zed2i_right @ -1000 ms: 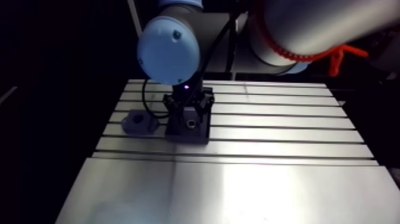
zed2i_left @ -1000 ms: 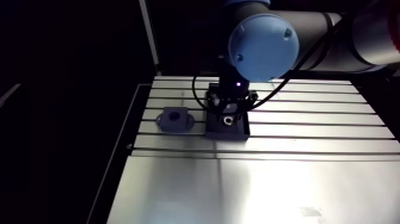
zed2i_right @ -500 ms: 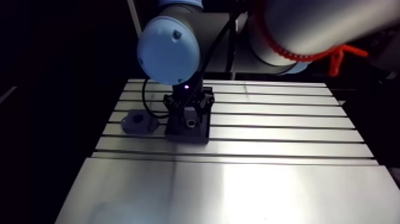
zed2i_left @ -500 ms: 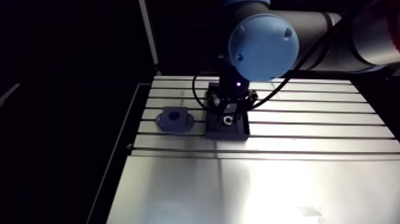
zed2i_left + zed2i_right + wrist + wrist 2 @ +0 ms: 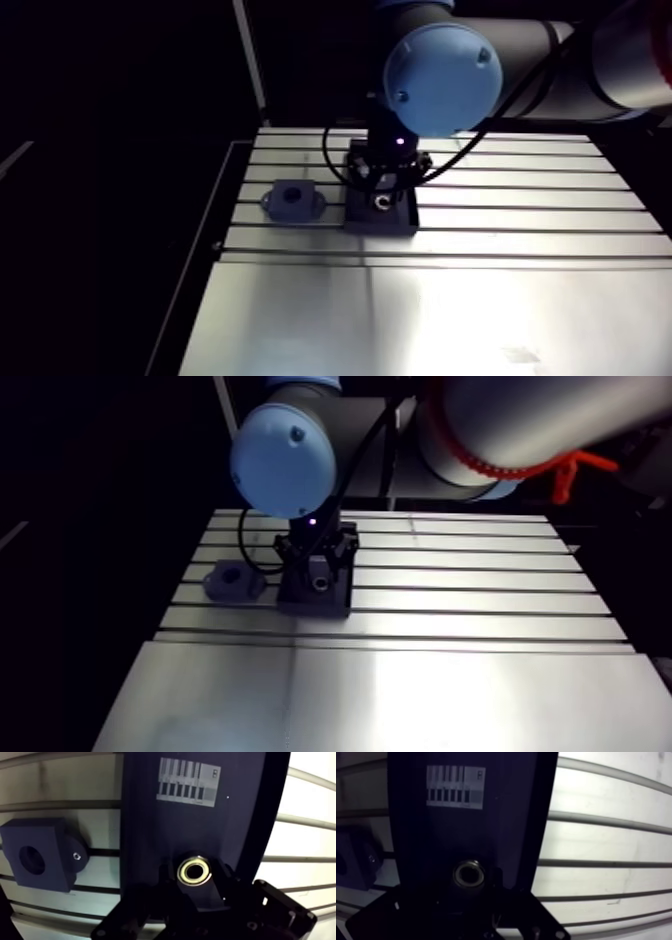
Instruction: Pick up the bearing and press it into the housing until flush.
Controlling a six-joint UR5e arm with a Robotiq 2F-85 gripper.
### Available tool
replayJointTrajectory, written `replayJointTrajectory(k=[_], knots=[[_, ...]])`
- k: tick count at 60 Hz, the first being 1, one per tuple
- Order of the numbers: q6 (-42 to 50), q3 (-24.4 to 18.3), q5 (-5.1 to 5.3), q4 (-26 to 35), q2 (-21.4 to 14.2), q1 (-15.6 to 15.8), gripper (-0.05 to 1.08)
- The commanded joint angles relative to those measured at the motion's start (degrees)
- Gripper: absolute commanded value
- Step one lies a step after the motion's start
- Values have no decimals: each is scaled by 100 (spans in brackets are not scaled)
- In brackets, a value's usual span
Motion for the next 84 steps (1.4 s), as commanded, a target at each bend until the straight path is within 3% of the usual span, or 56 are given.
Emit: replayJointTrajectory(k=[1,84], knots=[[0,1,-6,3,-1,6,50],[-27,3,-15,28,-135,6,59]])
